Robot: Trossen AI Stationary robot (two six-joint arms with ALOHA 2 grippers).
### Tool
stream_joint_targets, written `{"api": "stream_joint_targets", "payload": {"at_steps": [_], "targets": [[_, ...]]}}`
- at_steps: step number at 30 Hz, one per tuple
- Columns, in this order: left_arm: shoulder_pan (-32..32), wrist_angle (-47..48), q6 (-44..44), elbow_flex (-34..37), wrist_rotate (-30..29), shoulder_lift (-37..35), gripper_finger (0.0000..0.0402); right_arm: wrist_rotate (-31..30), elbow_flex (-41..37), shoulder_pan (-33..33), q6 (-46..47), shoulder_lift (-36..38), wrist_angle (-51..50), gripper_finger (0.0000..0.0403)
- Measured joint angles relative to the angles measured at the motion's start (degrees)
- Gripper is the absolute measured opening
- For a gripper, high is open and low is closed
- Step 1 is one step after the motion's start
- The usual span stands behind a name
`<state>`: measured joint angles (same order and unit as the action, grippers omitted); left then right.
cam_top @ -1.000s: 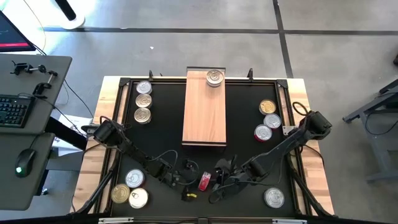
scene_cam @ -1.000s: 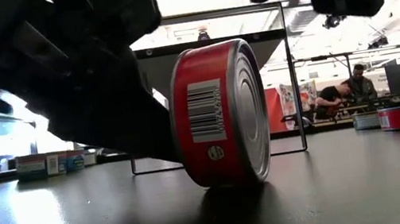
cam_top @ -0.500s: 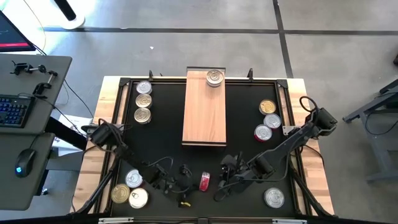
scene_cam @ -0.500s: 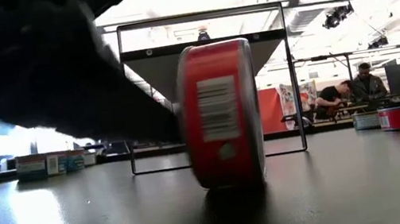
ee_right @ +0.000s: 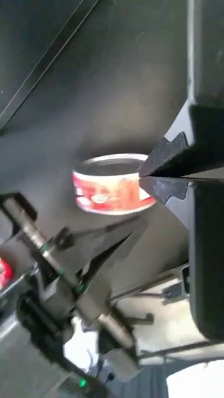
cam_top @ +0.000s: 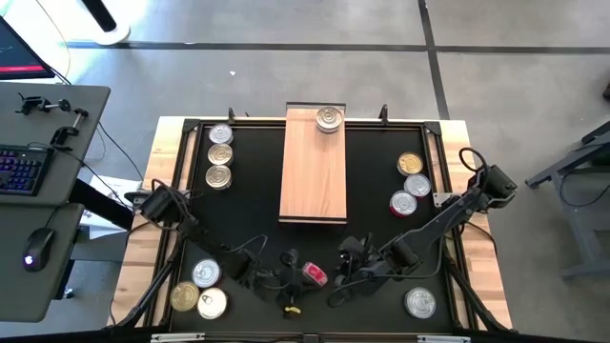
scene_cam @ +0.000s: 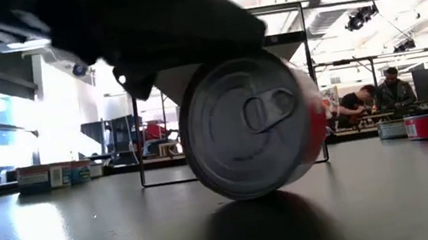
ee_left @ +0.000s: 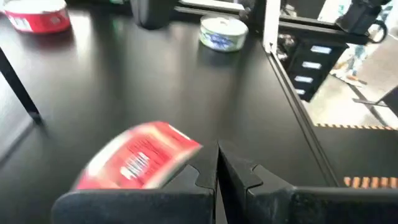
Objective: Stack canned seafood by type on shelf
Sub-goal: Put the red tuna can on the shelf
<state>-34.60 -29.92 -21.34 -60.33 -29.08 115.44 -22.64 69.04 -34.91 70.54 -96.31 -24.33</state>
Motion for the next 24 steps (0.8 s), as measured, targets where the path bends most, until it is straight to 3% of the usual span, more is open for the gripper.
{"api": "stream_joint_targets", "payload": {"at_steps": [3,6,8,11,18,21,24], "targets": [[1.1,0.0,0.6,-1.2,1.9,0.0,0.0000,0.0,0.0,0.4,-0.1,0.0,2.5,0.0000],[1.8,0.6,2.9,-1.9,8.0,-1.9,0.0000,4.0,0.0,1.3,-2.7,0.0,6.4,0.0001],[2.0,0.8,5.1,-2.2,10.9,-5.1,0.0000,7.9,0.0,2.0,-4.4,0.0,10.1,0.0011],[1.4,8.7,8.9,-2.2,9.9,-12.7,0.0000,11.5,0.0,2.6,-7.0,0.0,13.3,0.0046],[-2.2,33.9,9.5,-2.3,-7.3,-34.1,0.0000,17.0,0.0,2.6,-16.1,-0.5,13.8,0.0175],[-4.6,39.6,5.5,-1.3,-13.9,-40.2,0.0000,17.7,0.2,3.3,-21.0,-1.4,12.4,0.0221],[-6.8,41.7,1.7,-0.3,-18.9,-43.8,0.0000,16.9,3.0,4.6,-24.5,-3.2,3.7,0.0241]]}}
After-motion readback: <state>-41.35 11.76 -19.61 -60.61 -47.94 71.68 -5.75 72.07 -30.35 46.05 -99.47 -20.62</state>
